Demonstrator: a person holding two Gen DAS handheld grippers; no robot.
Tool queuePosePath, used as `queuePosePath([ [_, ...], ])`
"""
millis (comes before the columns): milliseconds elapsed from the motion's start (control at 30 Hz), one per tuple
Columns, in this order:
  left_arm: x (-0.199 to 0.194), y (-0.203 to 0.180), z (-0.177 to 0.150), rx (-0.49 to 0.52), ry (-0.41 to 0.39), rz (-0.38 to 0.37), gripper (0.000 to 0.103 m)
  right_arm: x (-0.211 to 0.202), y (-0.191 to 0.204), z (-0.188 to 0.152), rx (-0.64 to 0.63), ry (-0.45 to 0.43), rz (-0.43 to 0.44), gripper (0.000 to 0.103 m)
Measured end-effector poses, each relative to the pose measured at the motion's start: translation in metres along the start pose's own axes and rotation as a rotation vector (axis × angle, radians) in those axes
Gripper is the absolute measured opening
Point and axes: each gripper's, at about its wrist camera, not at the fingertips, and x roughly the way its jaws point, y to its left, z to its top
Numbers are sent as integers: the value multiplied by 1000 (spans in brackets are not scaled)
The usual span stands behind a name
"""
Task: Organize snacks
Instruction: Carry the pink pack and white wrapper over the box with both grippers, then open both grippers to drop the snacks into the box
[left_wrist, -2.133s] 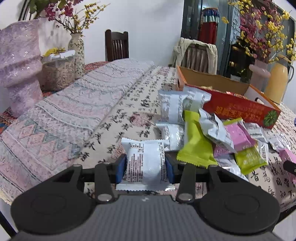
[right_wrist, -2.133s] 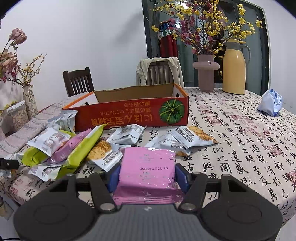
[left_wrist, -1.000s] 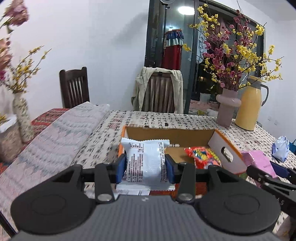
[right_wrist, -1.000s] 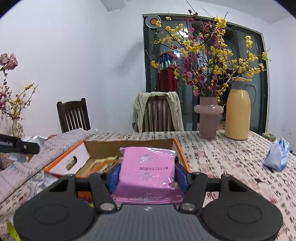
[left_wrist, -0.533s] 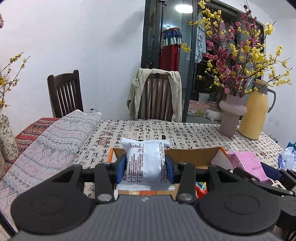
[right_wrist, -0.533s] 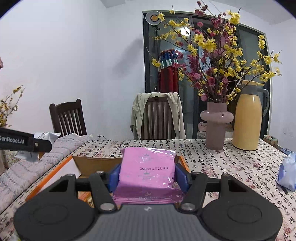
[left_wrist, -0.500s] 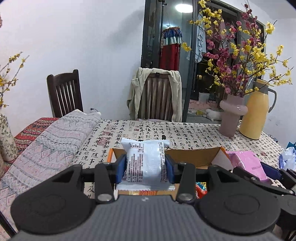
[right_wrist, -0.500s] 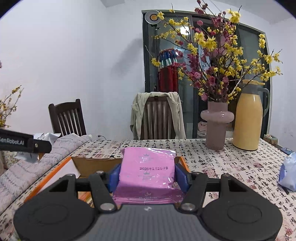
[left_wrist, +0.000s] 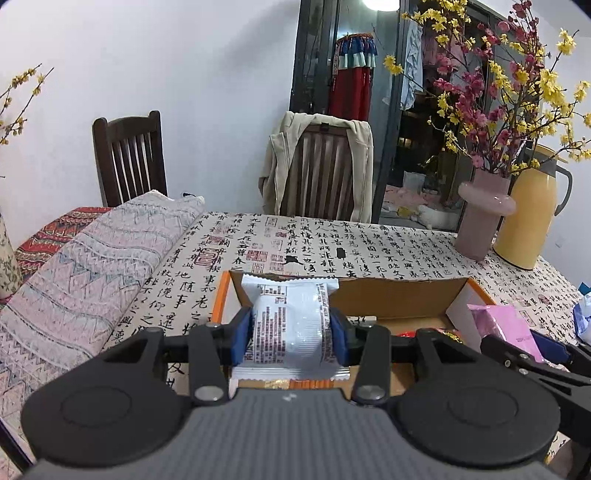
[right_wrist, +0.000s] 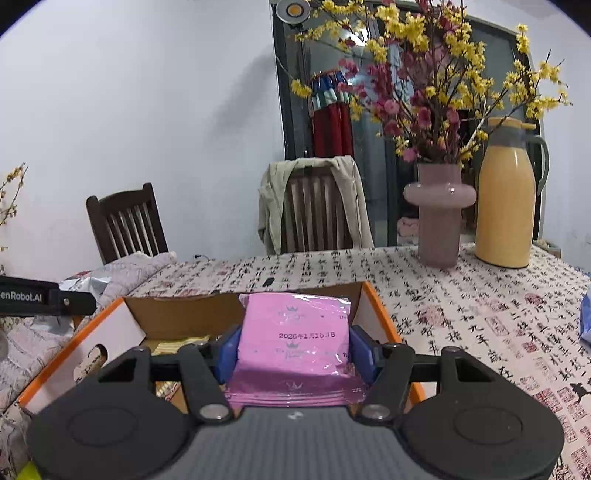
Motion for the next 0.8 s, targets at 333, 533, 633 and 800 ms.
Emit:
queuePosePath([
  [333,-19,7,1,-46,-84,16,103,-7,-10,2,56,-20,-7,103],
  [533,-22,9,2,-63,-89,23,103,-8,-9,1,58,-22,-6,103],
  [633,-29,9,7,-64,-110,35,103,-13,-7,3,51,-35,-7,103],
  [800,-50,8,14,-71,-129,27,103,-36,-1,12,30,-79,1,103],
])
